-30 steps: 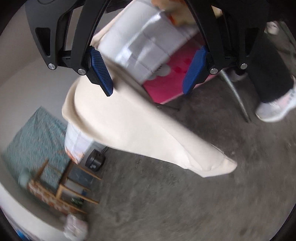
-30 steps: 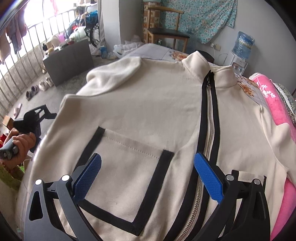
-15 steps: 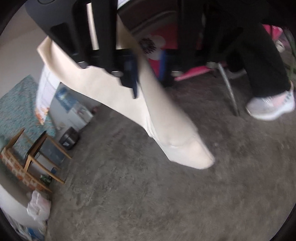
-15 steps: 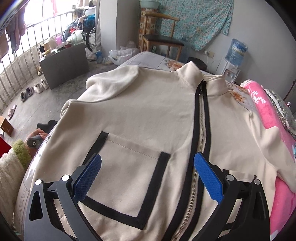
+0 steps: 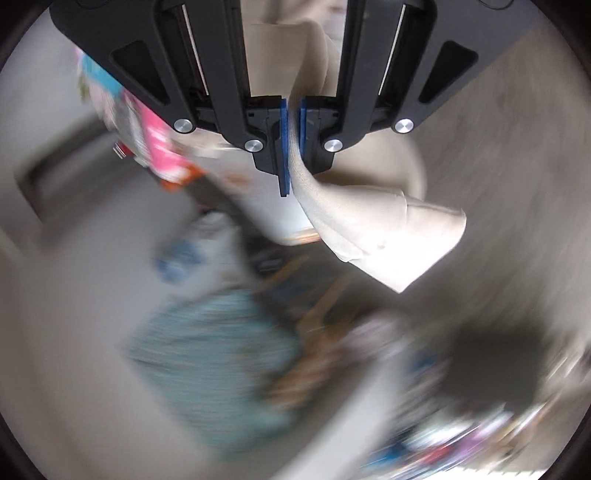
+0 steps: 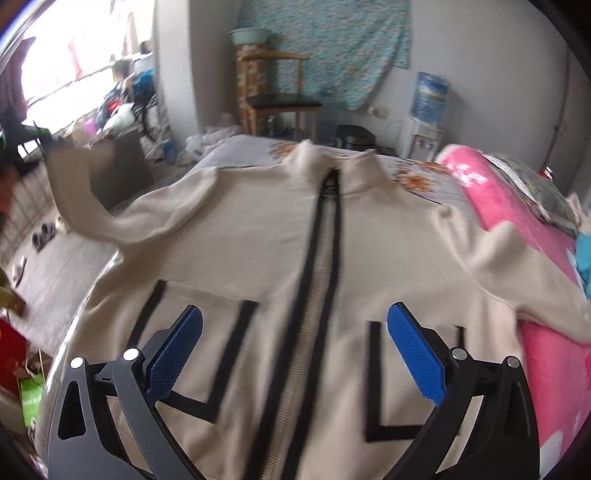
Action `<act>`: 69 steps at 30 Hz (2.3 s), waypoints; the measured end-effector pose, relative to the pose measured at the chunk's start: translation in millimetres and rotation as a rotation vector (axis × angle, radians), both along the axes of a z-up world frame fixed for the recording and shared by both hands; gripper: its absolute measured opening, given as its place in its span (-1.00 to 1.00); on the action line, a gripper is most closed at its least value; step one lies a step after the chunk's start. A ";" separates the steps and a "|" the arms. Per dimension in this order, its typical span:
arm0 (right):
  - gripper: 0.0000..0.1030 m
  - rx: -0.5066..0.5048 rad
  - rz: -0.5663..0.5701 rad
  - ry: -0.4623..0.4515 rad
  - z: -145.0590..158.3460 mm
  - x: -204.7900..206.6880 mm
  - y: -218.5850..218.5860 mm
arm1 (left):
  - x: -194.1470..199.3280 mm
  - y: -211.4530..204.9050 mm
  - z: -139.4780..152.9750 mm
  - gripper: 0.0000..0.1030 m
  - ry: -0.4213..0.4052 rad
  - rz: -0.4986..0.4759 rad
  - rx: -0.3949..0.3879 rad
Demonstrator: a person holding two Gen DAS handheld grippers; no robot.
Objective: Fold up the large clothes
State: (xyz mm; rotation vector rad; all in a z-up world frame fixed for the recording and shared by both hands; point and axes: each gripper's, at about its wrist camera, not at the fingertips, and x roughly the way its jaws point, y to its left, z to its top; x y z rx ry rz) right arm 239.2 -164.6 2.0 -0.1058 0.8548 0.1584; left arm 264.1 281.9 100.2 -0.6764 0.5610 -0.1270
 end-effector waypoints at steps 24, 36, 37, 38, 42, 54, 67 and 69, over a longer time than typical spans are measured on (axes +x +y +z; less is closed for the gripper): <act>0.90 0.223 -0.395 0.159 -35.8 -70.5 -241.2 | -83.1 -263.2 -80.5 0.57 0.104 -0.484 0.384; 0.47 0.235 -0.359 0.223 -60.5 -110.3 -233.9 | -181.5 -182.3 -156.8 -0.04 0.456 -0.154 0.570; 0.41 0.210 -0.357 0.222 -61.0 -110.5 -231.8 | -184.4 -180.2 -158.5 -0.08 0.466 -0.143 0.568; 0.33 0.184 -0.357 0.220 -61.4 -110.8 -230.4 | -186.9 -179.7 -161.4 -0.10 0.463 -0.125 0.563; 0.08 0.048 -0.337 0.214 -64.3 -113.1 -218.8 | -190.9 -186.2 -160.9 -0.27 0.446 -0.087 0.609; -0.89 0.007 -0.254 0.176 -44.2 -121.7 -203.9 | -209.4 -212.4 -133.8 -0.86 0.305 -0.061 0.738; -0.89 0.088 -0.280 0.239 -27.8 -219.0 -226.1 | -307.4 -195.0 -117.3 -0.81 0.404 -0.161 0.599; -0.86 0.067 -0.292 0.259 -30.3 -227.0 -226.8 | -320.1 -189.1 -119.5 -0.68 0.407 -0.157 0.577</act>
